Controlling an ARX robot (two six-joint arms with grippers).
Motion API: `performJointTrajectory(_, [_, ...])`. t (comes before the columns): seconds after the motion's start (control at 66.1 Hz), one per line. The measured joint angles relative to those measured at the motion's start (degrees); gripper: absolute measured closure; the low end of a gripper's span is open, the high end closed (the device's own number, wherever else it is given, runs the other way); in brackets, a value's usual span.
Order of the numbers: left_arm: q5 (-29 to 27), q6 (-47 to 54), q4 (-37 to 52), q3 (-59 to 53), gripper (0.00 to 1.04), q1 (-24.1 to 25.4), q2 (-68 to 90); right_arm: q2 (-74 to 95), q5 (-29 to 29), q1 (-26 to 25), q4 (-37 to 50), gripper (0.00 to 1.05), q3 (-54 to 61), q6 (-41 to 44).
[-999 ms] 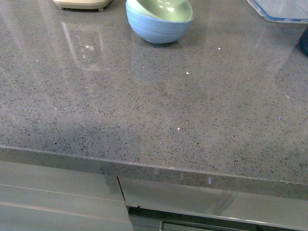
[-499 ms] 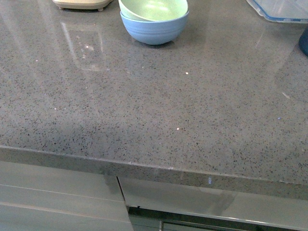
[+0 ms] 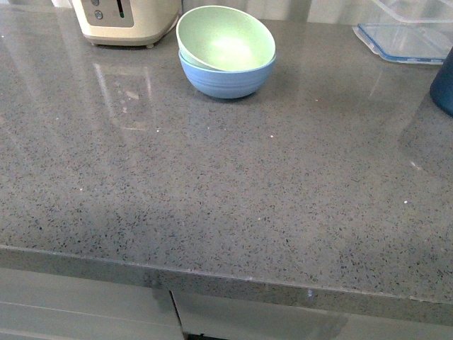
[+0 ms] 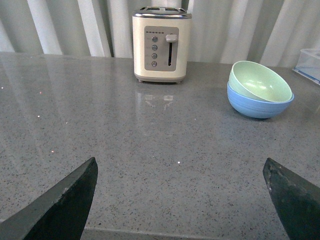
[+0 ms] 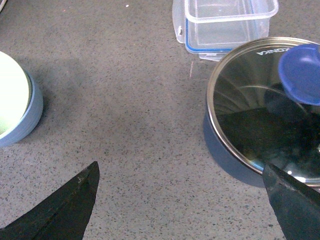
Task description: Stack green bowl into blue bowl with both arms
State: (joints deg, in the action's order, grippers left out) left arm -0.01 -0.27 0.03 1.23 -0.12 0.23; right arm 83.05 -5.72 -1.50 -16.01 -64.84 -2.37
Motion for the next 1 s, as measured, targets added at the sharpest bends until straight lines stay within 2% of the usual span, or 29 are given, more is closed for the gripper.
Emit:
performJointTrajectory(0.121, [0.0,0.0,0.0,0.0,0.07,0.0,0.0,0.0,0.0,0.2,0.0,0.1,0.1,0.0])
performJointTrajectory(0.151, [-0.1,0.0,0.0,0.0,0.07,0.0,0.0,-0.5,1.1,0.5,3.3,0.12,1.4,0.3])
performJointTrajectory(0.212, [0.0,0.0,0.0,0.0,0.07,0.0,0.0,-2.6,4.9,1.2,21.1,0.22,9.3,1.1])
performJointTrajectory(0.257, [0.0,0.0,0.0,0.0,0.07,0.0,0.0,-4.3,5.4,1.3,34.2,0.31,16.1,1.4])
performJointTrajectory(0.303, [0.0,0.0,0.0,0.0,0.07,0.0,0.0,-6.3,5.5,1.4,44.2,0.4,22.4,1.7])
performJointTrajectory(0.378, [0.0,0.0,0.0,0.0,0.07,0.0,0.0,-9.5,5.8,1.3,53.4,0.54,29.6,2.0])
performJointTrajectory(0.651, [0.0,0.0,0.0,0.0,0.07,0.0,0.0,-19.1,5.8,1.4,59.3,1.04,45.0,2.4])
performJointTrajectory(0.999, [0.0,0.0,0.0,0.0,0.07,0.0,0.0,-31.7,5.8,1.4,58.0,1.04,56.1,2.3])
